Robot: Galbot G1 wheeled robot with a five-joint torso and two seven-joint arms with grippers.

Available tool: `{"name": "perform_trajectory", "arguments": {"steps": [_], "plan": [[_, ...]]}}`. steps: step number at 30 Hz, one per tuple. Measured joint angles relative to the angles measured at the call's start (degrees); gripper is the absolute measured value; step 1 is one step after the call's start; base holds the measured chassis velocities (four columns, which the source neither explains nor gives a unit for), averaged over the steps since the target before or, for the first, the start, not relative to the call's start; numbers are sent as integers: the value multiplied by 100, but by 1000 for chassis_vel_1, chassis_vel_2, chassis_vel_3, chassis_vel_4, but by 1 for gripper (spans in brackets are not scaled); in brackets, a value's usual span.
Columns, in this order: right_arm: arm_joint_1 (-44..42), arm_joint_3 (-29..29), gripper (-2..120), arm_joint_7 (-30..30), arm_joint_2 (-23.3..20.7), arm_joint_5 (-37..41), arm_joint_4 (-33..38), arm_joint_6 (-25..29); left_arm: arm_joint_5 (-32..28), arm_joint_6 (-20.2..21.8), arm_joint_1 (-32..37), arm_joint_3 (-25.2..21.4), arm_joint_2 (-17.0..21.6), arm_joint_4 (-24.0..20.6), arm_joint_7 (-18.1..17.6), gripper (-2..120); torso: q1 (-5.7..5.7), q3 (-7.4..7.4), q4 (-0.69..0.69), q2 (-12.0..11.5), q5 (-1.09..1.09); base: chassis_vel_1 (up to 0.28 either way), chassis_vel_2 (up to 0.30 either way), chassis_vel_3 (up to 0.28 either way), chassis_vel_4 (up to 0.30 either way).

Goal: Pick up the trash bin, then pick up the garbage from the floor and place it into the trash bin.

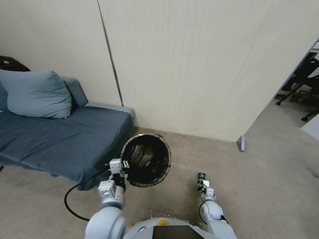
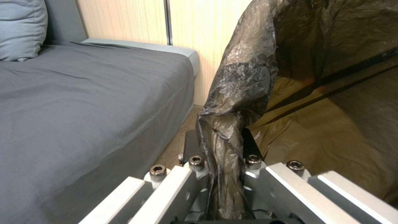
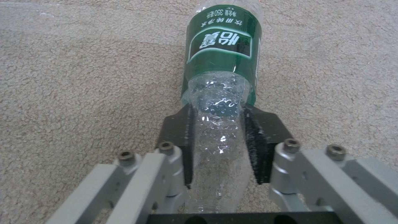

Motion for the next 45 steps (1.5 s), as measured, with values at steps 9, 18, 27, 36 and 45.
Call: {"name": "perform_trajectory", "arguments": {"steps": [9,18,27,36,45], "plan": [[-58,13,14,-1,8,-67,184,162,-1,0,-9,14,2,0,0,0,0,0,0,0,0,0,0,0,0],[-213,2,14,19,18,-99,871,261,1,0,2,33,-2,-9,-1,0,0,0,0,0,0,0,0,0,0],[-579,-136,14,56,93,-98,2396,546,24,-5,7,72,-13,27,-4,0,0,0,-1,0,0,0,0,0,0],[-999,-303,14,-1704,-44,242,4140,2655,29,-25,-6,155,-8,181,-6,0,0,0,1,0,0,0,0,0,0],[-1437,-839,14,-3242,-548,693,5047,3273,31,-26,-27,336,4,312,-1,0,0,0,0,0,0,0,0,0,0]]}}
